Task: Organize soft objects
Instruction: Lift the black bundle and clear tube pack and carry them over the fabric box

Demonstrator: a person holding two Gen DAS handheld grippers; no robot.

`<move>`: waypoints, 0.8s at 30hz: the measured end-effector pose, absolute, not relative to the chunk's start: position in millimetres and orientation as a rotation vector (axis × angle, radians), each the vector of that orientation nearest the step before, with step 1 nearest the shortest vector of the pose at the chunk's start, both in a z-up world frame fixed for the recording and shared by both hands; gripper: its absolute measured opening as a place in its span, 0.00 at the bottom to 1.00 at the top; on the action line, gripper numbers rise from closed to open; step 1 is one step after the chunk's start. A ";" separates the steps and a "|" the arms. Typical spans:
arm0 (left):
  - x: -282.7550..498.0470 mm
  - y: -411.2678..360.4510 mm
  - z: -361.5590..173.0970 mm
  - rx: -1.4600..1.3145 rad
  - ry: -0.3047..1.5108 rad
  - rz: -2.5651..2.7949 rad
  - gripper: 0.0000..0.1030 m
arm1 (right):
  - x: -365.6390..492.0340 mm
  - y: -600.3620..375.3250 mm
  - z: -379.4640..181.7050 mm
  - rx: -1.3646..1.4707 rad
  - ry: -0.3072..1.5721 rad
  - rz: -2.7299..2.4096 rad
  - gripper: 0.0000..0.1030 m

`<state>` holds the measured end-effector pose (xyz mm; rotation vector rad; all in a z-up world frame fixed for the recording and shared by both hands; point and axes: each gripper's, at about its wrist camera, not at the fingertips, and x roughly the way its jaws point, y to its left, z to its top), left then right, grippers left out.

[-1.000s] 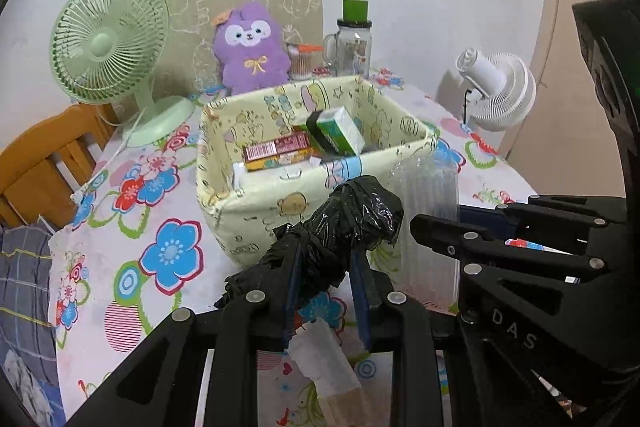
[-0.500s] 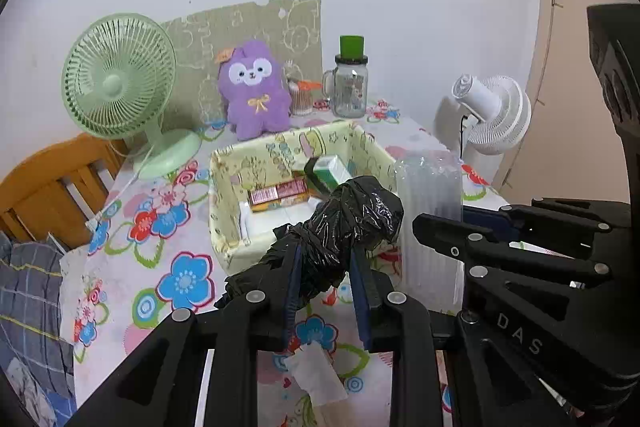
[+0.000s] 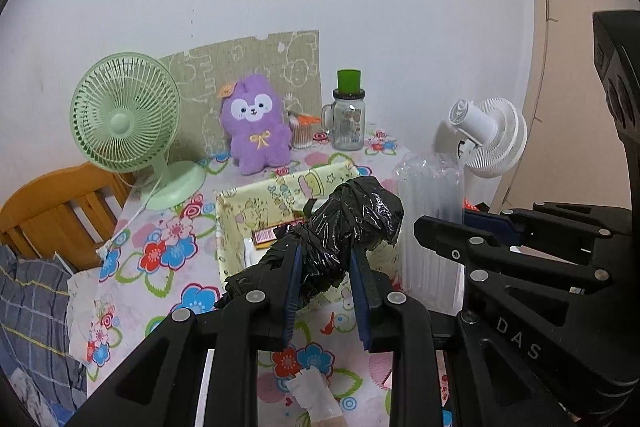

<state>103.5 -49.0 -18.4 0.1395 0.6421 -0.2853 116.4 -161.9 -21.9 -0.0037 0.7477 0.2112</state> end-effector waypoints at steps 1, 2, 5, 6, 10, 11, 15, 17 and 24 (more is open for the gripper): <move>104.0 -49.5 -16.6 0.140 0.637 -0.285 0.22 | 116.3 -162.5 -19.8 -0.003 0.744 0.211 0.16; 104.7 -49.7 -15.0 0.141 0.633 -0.285 0.22 | 116.3 -163.1 -18.6 -0.002 0.740 0.210 0.16; 106.0 -51.6 -10.9 0.148 0.613 -0.282 0.22 | 117.8 -164.9 -13.7 -0.001 0.728 0.208 0.16; 106.6 -51.8 -9.9 0.152 0.608 -0.281 0.22 | 119.2 -165.7 -11.6 0.000 0.723 0.206 0.16; 111.9 -53.2 -5.2 0.156 0.592 -0.280 0.22 | 123.6 -167.8 -5.7 0.003 0.707 0.202 0.16; 114.4 -53.4 -4.2 0.155 0.590 -0.280 0.22 | 125.5 -168.5 -4.3 0.002 0.703 0.201 0.16; 120.3 -53.0 -3.8 0.149 0.589 -0.277 0.22 | 132.6 -169.1 -1.4 0.002 0.695 0.199 0.16; 125.5 -51.8 -3.5 0.143 0.588 -0.276 0.22 | 137.3 -168.9 -1.0 0.003 0.694 0.198 0.16; 143.3 -50.3 -3.3 0.133 0.593 -0.268 0.22 | 154.4 -167.0 -1.6 0.013 0.695 0.203 0.16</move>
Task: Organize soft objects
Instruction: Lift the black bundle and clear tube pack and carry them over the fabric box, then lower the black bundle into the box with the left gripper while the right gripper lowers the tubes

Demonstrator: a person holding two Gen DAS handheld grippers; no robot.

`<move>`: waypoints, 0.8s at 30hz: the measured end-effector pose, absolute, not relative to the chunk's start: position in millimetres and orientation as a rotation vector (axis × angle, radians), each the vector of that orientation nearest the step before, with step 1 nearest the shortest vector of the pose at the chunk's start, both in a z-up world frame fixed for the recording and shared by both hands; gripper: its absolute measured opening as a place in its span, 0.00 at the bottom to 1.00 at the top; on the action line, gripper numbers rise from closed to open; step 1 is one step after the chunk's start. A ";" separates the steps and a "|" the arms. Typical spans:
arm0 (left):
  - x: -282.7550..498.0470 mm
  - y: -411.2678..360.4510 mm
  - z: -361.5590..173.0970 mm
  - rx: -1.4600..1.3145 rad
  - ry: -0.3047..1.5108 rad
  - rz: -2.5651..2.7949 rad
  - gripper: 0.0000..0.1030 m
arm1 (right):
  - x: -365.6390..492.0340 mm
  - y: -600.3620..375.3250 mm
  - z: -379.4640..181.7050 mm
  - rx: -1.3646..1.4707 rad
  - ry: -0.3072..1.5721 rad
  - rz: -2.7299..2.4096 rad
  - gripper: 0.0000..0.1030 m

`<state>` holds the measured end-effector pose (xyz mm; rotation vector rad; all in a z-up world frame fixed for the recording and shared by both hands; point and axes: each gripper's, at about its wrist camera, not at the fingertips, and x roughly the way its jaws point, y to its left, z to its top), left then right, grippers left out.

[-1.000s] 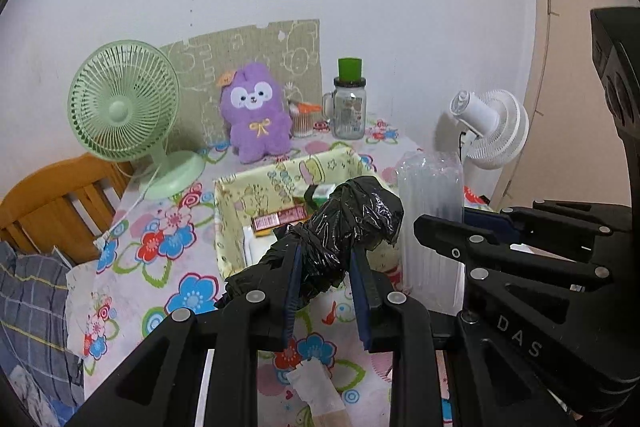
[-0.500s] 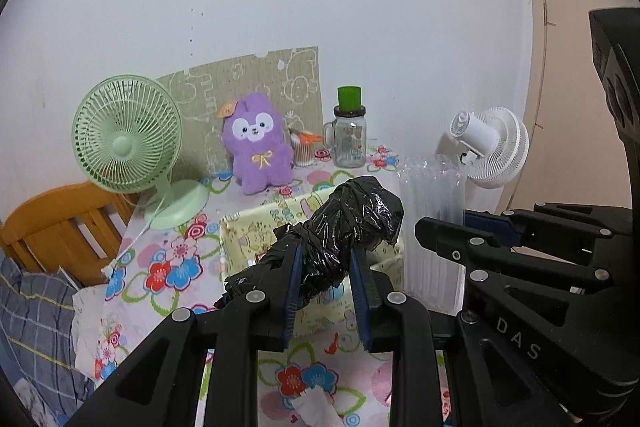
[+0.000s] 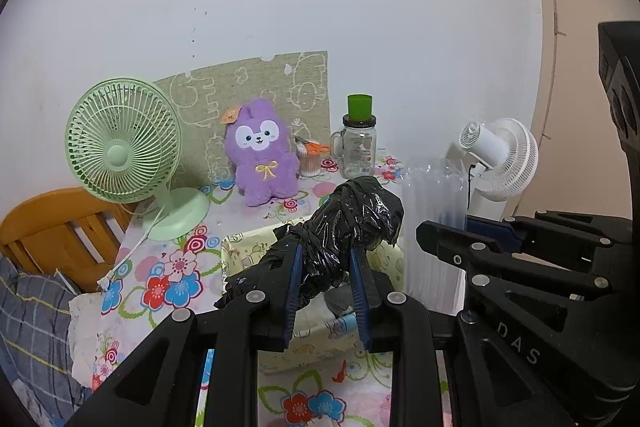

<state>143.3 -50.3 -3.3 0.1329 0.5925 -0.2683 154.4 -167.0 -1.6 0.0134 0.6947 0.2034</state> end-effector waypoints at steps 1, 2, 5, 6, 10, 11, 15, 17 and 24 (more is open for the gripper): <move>144.6 -50.3 -3.7 0.132 0.593 -0.268 0.22 | 157.5 -166.7 -2.2 0.015 0.696 0.205 0.16; 147.9 -50.4 -4.5 0.131 0.597 -0.268 0.22 | 159.9 -166.8 -2.8 0.016 0.697 0.205 0.16; 158.1 -50.7 -7.4 0.128 0.612 -0.270 0.22 | 170.1 -168.8 -4.9 0.030 0.699 0.202 0.16; 161.5 -50.9 -8.8 0.126 0.617 -0.270 0.22 | 173.6 -169.4 -5.5 0.033 0.701 0.200 0.16; 173.4 -50.1 -13.7 0.118 0.634 -0.268 0.22 | 187.3 -170.6 -7.3 0.039 0.710 0.198 0.16; 176.8 -49.3 -15.2 0.116 0.639 -0.266 0.22 | 189.4 -170.5 -8.2 0.037 0.712 0.198 0.16; 189.8 -45.8 -22.0 0.105 0.661 -0.259 0.22 | 202.1 -168.4 -13.5 0.035 0.726 0.202 0.16; 196.6 -45.0 -26.6 0.099 0.674 -0.257 0.22 | 208.5 -167.1 -16.8 0.034 0.736 0.206 0.16; 216.5 -47.4 -42.2 0.097 0.707 -0.247 0.23 | 225.3 -162.2 -27.6 0.035 0.763 0.221 0.16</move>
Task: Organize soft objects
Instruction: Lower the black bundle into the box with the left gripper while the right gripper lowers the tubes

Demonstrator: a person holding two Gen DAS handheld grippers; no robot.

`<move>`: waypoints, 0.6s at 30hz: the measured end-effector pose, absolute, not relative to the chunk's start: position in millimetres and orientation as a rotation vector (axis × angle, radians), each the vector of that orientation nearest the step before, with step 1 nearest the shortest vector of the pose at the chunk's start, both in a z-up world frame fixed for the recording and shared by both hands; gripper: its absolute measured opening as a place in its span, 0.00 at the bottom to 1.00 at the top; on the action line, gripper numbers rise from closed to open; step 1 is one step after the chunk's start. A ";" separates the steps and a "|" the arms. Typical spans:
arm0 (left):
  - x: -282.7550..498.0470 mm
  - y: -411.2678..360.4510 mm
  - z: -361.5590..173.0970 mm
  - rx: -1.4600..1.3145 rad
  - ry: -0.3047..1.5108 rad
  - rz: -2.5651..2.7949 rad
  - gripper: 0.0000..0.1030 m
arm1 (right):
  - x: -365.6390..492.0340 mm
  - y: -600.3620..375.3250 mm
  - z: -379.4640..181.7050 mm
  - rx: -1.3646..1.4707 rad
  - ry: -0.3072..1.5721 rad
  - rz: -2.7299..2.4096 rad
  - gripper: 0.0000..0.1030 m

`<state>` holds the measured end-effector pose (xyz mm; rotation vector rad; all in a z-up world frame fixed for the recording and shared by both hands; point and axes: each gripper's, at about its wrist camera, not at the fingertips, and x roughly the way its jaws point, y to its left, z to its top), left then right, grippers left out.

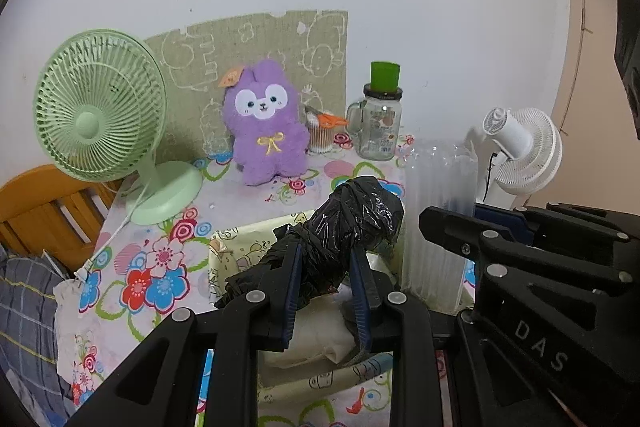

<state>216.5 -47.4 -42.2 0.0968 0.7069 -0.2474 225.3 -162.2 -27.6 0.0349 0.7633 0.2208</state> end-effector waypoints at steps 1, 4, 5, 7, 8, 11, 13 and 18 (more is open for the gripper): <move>219.1 -47.8 -45.0 0.099 0.713 -0.246 0.23 | 228.1 -161.0 -29.5 0.034 0.770 0.222 0.16; 226.1 -46.4 -53.8 0.103 0.736 -0.239 0.27 | 234.9 -159.3 -34.8 0.032 0.784 0.220 0.16; 227.8 -45.2 -56.7 0.099 0.743 -0.239 0.27 | 236.8 -158.7 -36.2 0.032 0.788 0.220 0.16; 232.3 -42.4 -62.1 0.089 0.761 -0.238 0.34 | 242.1 -156.8 -40.7 0.029 0.801 0.221 0.16; 234.2 -41.3 -64.9 0.087 0.769 -0.237 0.41 | 243.7 -156.3 -42.2 0.029 0.804 0.222 0.16; 237.5 -37.8 -71.8 0.083 0.791 -0.222 0.65 | 250.4 -151.7 -48.6 0.028 0.822 0.227 0.16; 238.6 -36.7 -75.6 0.111 0.794 -0.171 0.76 | 253.2 -149.0 -52.1 0.028 0.832 0.233 0.16; 238.3 -28.7 -82.5 0.130 0.813 -0.153 0.80 | 262.2 -141.4 -61.2 0.031 0.859 0.244 0.16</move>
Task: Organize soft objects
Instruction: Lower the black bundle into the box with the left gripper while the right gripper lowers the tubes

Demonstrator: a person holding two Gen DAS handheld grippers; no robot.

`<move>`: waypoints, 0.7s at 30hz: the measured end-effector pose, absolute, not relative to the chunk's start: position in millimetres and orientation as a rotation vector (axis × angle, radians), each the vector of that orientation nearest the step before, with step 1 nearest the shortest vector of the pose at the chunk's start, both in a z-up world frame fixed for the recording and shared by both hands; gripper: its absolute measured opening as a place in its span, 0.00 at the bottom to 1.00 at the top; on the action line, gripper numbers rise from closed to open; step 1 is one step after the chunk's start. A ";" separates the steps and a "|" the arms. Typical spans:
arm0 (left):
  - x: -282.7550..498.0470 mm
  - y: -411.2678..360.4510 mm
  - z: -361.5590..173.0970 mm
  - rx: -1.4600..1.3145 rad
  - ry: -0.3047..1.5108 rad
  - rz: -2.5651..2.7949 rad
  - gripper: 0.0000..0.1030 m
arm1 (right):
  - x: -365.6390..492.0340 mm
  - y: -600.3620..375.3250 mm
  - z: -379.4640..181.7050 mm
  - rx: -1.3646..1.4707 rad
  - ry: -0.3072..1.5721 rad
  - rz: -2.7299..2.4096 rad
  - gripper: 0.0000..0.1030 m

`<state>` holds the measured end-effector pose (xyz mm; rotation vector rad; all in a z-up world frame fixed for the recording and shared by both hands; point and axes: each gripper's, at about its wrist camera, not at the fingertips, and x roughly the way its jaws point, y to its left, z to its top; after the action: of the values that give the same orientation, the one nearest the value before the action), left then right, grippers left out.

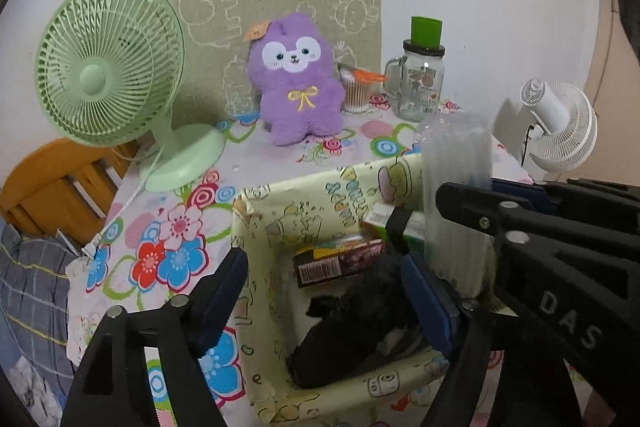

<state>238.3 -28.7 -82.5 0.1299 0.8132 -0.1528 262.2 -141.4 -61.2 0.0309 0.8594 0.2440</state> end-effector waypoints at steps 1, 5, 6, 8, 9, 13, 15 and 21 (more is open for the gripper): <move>237.5 -27.1 -84.6 0.130 0.819 -0.153 0.81 | 263.8 -139.8 -64.3 0.034 0.867 0.247 0.16; 233.3 -25.2 -91.4 0.121 0.842 -0.168 0.86 | 269.4 -136.9 -74.5 0.051 0.894 0.242 0.16; 233.5 -25.8 -92.0 0.123 0.845 -0.173 0.86 | 271.3 -137.0 -77.2 0.058 0.906 0.245 0.16; 231.9 -27.8 -92.8 0.135 0.842 -0.173 0.87 | 273.5 -136.8 -82.3 0.065 0.921 0.243 0.16; 231.6 -28.5 -92.8 0.136 0.843 -0.176 0.88 | 274.2 -136.8 -84.8 0.072 0.926 0.239 0.16; 230.2 -30.0 -92.1 0.131 0.848 -0.191 0.89 | 275.3 -135.3 -88.6 0.075 0.934 0.239 0.22; 229.4 -30.7 -91.6 0.133 0.848 -0.194 0.89 | 276.2 -133.5 -91.0 0.056 0.952 0.238 0.38; 225.3 -29.7 -88.6 0.117 0.847 -0.196 0.90 | 269.1 -135.6 -93.6 0.061 0.958 0.228 0.72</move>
<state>225.3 -29.7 -88.6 0.1167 0.8473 -0.1963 269.1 -135.6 -93.6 0.0615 0.9579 0.2276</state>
